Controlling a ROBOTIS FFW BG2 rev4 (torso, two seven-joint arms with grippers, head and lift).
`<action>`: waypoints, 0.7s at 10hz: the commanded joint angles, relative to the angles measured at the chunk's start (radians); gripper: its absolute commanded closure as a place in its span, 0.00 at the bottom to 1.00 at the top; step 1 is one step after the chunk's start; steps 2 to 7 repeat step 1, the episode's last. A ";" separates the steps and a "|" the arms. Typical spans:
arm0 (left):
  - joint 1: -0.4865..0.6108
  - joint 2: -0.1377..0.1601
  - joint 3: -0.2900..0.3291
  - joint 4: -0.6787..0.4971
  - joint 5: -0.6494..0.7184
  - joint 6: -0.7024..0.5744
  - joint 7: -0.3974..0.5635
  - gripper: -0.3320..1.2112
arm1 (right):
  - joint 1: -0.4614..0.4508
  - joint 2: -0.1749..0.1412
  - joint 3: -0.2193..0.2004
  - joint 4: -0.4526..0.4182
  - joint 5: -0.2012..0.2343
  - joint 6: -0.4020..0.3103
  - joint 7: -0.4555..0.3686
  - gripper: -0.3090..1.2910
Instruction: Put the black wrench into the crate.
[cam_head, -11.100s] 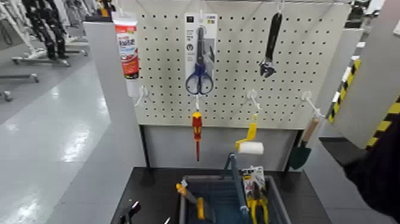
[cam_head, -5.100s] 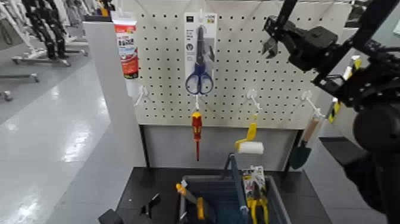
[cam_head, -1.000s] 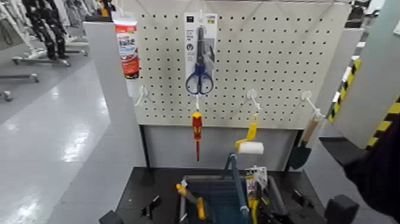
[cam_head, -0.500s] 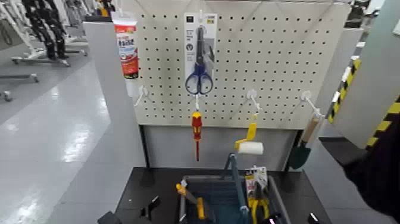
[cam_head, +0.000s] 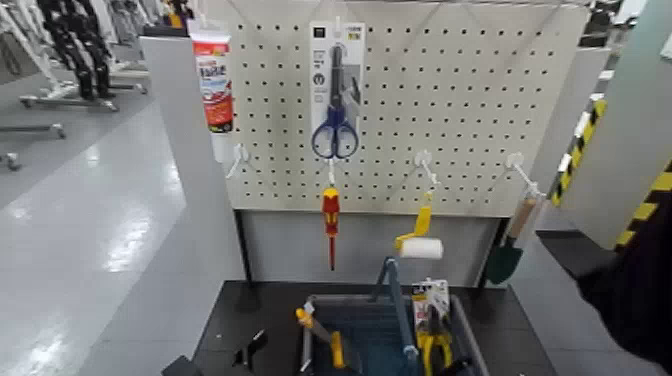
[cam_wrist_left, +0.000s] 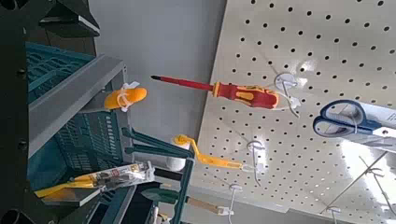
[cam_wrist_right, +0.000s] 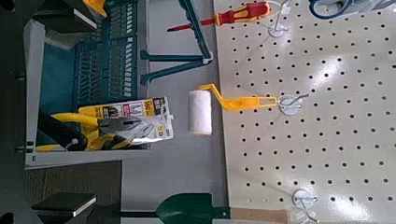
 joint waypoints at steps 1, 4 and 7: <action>0.003 0.000 0.002 -0.003 0.000 0.000 0.000 0.28 | -0.001 -0.002 0.001 -0.014 0.000 0.035 -0.005 0.22; 0.003 0.000 0.002 -0.003 0.000 0.000 0.000 0.28 | -0.001 -0.002 0.001 -0.014 0.000 0.035 -0.005 0.22; 0.003 0.000 0.002 -0.003 0.000 0.000 0.000 0.28 | -0.001 -0.002 0.001 -0.014 0.000 0.035 -0.005 0.22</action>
